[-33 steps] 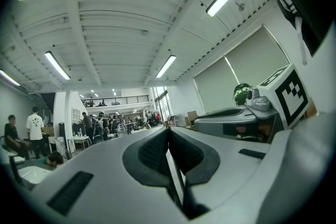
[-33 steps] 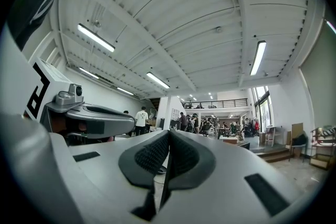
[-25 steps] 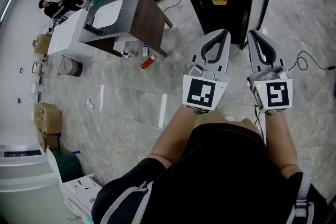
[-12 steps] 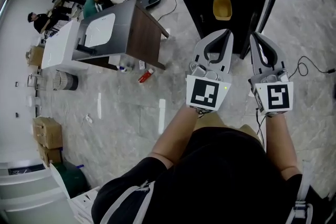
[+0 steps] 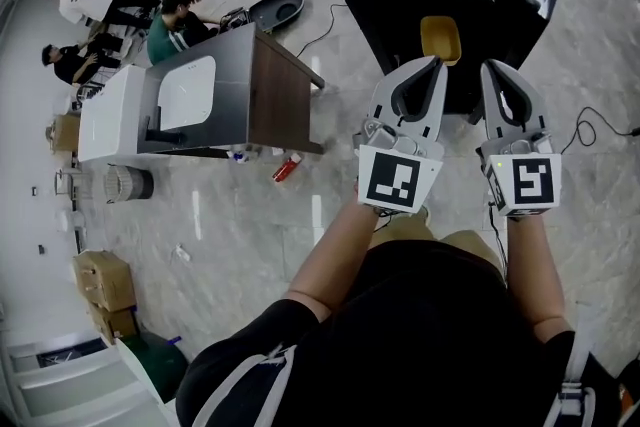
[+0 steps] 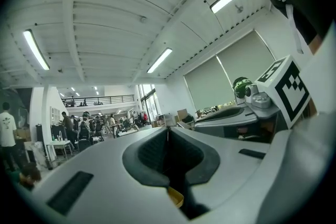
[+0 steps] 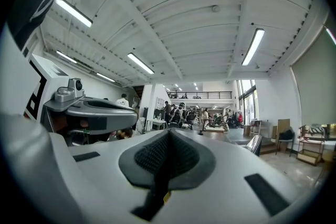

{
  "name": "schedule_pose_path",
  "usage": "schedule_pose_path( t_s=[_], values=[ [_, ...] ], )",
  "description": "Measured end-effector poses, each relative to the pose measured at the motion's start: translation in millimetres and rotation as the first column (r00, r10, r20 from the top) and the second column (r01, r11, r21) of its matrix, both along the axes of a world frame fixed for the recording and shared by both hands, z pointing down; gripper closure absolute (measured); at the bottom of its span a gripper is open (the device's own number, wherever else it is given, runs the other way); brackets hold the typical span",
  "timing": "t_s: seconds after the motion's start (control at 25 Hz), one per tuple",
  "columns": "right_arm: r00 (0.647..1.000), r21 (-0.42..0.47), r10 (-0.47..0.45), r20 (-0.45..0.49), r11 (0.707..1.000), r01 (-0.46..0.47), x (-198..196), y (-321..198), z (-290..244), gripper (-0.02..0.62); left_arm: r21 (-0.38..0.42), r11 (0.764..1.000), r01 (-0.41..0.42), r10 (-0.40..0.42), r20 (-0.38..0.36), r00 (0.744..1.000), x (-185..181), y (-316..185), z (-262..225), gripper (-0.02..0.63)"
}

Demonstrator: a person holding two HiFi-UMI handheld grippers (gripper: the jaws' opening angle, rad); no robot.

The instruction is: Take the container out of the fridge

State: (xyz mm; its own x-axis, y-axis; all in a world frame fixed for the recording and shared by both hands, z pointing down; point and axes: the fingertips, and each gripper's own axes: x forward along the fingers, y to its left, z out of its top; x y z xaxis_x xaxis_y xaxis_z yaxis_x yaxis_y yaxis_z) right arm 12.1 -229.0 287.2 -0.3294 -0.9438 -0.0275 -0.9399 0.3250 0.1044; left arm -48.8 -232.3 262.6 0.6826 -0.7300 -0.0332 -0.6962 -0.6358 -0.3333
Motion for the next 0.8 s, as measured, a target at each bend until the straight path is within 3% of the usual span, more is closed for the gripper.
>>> schedule_pose_path(
  t_s=[0.28,0.8],
  values=[
    [0.999,0.011,0.036,-0.006,0.999,-0.036,-18.1,-48.1,-0.3,0.56,0.011,0.999,-0.05,0.05,0.058,0.997,-16.3,-49.9,4.2,0.583],
    [0.997,-0.001,0.037,-0.061,0.999,-0.037,-45.6,-88.9,14.9,0.56,-0.011,0.996,-0.093,0.093,0.022,0.995,-36.9,-92.4,20.8,0.583]
  ],
)
